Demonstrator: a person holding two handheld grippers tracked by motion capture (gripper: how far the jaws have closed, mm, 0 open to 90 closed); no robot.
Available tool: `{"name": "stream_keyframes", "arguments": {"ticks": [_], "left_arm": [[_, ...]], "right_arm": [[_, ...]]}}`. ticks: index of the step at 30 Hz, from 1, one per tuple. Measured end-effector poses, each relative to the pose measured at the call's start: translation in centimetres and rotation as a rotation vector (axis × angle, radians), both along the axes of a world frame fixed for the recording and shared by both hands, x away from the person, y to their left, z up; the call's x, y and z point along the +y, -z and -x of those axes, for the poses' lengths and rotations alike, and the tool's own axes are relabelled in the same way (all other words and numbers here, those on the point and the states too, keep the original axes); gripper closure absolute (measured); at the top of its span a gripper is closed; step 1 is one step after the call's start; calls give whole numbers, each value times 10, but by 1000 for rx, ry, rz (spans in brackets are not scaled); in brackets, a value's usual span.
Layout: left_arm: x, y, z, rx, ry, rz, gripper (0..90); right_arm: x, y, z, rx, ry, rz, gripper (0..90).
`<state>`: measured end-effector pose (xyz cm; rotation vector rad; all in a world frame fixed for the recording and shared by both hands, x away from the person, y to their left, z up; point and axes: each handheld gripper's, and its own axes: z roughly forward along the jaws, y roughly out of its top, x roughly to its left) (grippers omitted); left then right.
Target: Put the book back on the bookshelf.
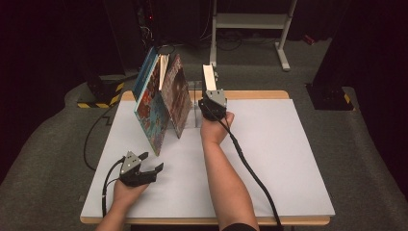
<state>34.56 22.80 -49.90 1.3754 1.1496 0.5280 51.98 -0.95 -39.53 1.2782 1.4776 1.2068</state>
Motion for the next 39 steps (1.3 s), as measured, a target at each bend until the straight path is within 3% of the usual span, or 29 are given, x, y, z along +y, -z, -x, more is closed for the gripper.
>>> {"name": "stream_keyframes", "arguments": {"ticks": [9,18,26,39], "left_arm": [[0,0,0,5,4,-7,221],[0,0,-1,9,5,-9,222],[0,1,-1,8,4,-14,222],[0,1,-2,12,2,-11,222]], "right_arm": [[-2,-1,-1,8,-8,-8,520],[-6,-3,-1,39,-54,-22,490],[-8,-6,-1,30,-90,-60,368],[-12,-9,-1,55,-148,-57,248]]}}
